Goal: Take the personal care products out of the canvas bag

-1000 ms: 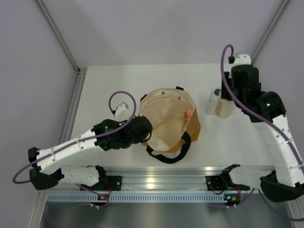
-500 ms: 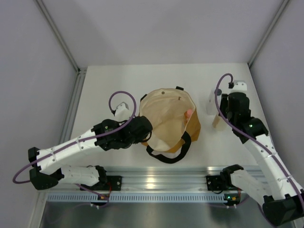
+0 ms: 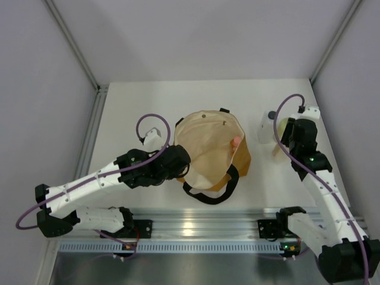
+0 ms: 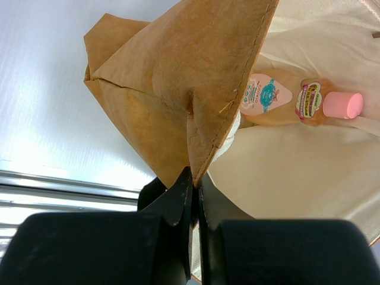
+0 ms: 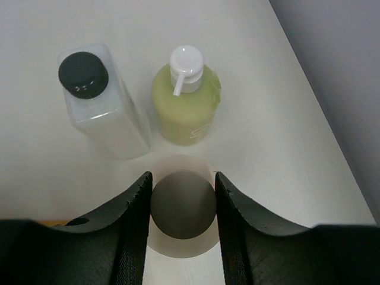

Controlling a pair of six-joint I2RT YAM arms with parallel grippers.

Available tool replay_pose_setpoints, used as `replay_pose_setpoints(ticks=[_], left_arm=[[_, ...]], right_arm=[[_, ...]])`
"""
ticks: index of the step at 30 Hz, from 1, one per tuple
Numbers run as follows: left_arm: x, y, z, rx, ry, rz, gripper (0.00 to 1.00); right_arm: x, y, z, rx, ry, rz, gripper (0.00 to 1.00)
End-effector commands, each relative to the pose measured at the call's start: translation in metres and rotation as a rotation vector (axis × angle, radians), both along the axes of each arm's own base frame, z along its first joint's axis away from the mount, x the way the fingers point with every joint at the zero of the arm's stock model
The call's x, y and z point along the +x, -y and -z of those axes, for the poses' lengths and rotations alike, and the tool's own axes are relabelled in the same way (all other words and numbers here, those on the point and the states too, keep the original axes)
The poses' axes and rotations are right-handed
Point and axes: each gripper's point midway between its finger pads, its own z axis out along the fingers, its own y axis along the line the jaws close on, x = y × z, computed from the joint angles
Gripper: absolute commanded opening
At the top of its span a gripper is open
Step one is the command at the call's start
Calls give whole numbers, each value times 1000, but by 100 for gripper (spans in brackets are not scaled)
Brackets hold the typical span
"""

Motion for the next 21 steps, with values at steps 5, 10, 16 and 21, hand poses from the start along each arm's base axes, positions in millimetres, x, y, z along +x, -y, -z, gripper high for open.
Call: replay_pose_setpoints(ticks=[5, 10, 16, 21], left_arm=[[0, -3, 0, 11, 18, 11, 0], [1, -4, -1, 13, 22, 11, 0], [1, -3, -3, 15, 27, 17, 0], [0, -4, -2, 21, 22, 25, 0]], right_arm=[[35, 54, -54, 27, 295, 184, 0], [45, 85, -48, 10, 322, 272, 0], [58, 115, -32, -27, 329, 347, 0], [66, 127, -17, -26, 309, 371, 0]])
